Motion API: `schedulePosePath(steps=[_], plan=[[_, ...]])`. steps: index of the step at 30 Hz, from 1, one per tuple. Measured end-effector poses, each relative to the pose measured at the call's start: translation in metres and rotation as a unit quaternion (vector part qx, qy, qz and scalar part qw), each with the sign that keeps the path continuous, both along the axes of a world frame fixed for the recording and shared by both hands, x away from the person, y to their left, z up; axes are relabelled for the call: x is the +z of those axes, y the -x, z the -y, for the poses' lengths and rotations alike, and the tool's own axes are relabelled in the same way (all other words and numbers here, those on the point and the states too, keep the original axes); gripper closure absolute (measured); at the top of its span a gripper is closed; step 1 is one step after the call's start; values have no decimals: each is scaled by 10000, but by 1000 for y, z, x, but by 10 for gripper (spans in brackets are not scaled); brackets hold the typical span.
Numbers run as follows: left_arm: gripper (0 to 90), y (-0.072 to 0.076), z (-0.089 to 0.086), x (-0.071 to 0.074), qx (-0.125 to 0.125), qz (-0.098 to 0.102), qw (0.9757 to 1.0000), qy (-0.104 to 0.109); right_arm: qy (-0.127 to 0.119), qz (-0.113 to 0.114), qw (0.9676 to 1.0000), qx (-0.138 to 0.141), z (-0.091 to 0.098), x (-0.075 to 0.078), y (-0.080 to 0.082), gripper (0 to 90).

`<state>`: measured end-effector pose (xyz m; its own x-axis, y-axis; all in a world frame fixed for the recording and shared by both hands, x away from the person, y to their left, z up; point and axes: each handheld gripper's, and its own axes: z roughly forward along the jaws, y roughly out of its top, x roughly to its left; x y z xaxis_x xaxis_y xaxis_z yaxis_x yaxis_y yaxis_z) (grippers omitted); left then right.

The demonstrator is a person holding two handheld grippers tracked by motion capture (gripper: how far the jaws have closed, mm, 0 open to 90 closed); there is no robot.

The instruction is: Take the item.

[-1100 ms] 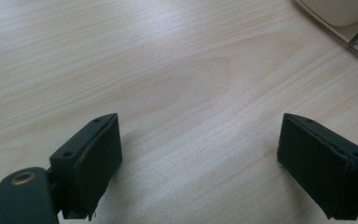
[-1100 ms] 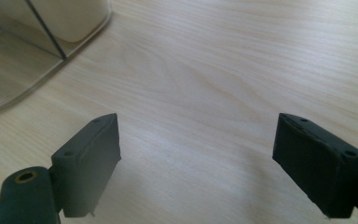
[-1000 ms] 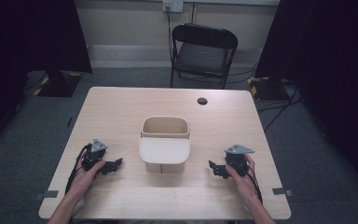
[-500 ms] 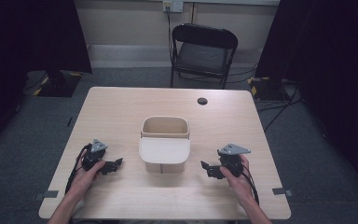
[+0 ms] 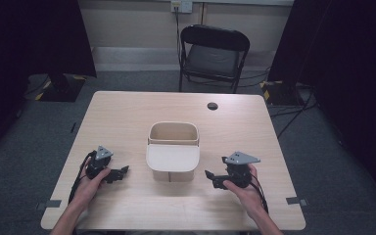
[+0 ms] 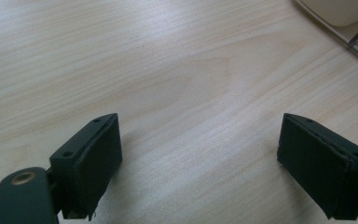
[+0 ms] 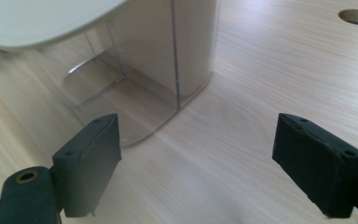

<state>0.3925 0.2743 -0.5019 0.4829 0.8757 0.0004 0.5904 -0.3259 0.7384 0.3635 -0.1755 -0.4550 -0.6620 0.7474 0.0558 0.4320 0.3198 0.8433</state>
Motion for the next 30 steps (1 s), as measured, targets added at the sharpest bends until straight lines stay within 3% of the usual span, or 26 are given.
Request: schedulePosePath(steps=[21, 30], plan=[[131, 0, 0, 0, 2, 1, 10000, 1, -182, 143, 9989, 419, -23, 10, 11, 142], [131, 0, 0, 0, -5, -1, 10000, 8, -206, 27, 9980, 602, -38, 6, 12, 143]])
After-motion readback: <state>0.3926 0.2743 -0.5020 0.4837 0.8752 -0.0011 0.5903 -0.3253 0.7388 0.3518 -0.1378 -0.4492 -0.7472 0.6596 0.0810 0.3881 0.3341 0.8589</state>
